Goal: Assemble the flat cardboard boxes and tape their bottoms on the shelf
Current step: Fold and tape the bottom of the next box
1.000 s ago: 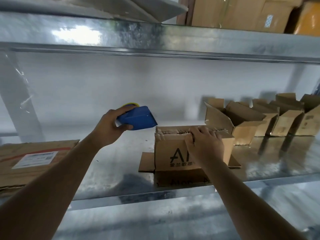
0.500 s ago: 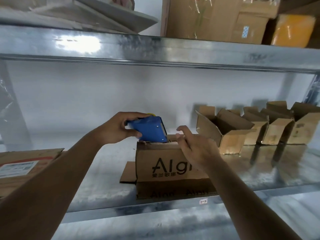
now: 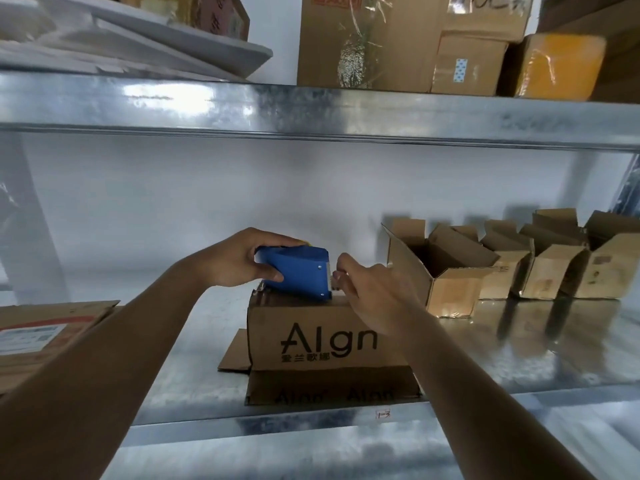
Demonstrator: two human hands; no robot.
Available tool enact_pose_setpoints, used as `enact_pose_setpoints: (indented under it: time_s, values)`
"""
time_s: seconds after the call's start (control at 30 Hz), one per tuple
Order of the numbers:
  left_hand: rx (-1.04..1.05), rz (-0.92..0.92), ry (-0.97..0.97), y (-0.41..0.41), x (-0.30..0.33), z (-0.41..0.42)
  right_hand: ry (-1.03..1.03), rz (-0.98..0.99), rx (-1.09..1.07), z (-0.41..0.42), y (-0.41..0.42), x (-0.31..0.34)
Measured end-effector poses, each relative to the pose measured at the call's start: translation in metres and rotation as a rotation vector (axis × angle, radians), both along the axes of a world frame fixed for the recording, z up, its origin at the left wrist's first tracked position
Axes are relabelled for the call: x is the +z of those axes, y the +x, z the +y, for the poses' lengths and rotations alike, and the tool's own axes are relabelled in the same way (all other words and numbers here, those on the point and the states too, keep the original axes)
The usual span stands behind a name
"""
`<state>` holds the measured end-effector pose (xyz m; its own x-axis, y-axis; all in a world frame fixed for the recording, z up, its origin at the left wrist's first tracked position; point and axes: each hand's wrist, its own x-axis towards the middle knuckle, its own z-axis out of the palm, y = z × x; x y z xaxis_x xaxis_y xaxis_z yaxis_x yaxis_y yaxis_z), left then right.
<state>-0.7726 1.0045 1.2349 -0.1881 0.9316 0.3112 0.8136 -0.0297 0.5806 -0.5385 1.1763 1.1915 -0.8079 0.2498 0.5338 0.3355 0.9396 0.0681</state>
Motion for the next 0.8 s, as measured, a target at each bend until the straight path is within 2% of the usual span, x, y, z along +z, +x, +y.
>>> enact_pose_setpoints:
  time_s: [0.2,0.33,0.63,0.8]
  values:
    - [0.015,0.079,0.005,0.010,0.001,0.001,-0.100,0.056,-0.012,0.008,0.007,-0.001]
    - [0.041,0.173,0.082,0.027,-0.002,0.001,-0.157,0.040,0.011,0.009,0.009,0.004]
    - [0.075,0.135,0.130,0.025,0.014,-0.021,-0.226,-0.035,0.041,0.012,0.010,0.014]
    - [0.192,0.140,0.129,-0.003,0.007,-0.056,-0.289,-0.051,-0.030,0.015,0.018,0.023]
